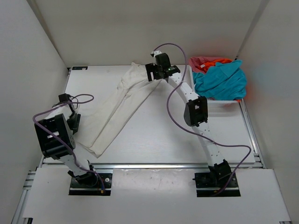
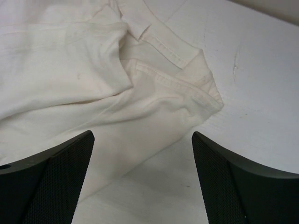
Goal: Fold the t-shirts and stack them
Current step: Rotate the tshirt 90 degrees
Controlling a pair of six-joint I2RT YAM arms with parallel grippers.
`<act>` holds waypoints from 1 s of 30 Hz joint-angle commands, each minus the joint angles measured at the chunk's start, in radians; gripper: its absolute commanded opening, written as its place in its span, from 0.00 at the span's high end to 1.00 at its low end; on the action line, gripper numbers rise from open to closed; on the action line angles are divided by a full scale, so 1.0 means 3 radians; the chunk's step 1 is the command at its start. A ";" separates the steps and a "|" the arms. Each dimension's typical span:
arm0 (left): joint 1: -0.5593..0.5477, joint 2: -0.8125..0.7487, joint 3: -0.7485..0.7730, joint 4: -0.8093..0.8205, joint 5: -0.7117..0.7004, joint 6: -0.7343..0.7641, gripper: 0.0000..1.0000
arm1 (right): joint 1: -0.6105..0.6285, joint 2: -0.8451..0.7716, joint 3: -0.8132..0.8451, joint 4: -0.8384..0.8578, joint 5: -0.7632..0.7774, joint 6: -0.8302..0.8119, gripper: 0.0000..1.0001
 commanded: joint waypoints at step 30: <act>0.0031 -0.2065 -0.0468 -0.0599 0.1253 -0.0424 0.33 | 0.2019 -0.5173 -0.4290 -0.1170 -0.0320 -0.0647 0.03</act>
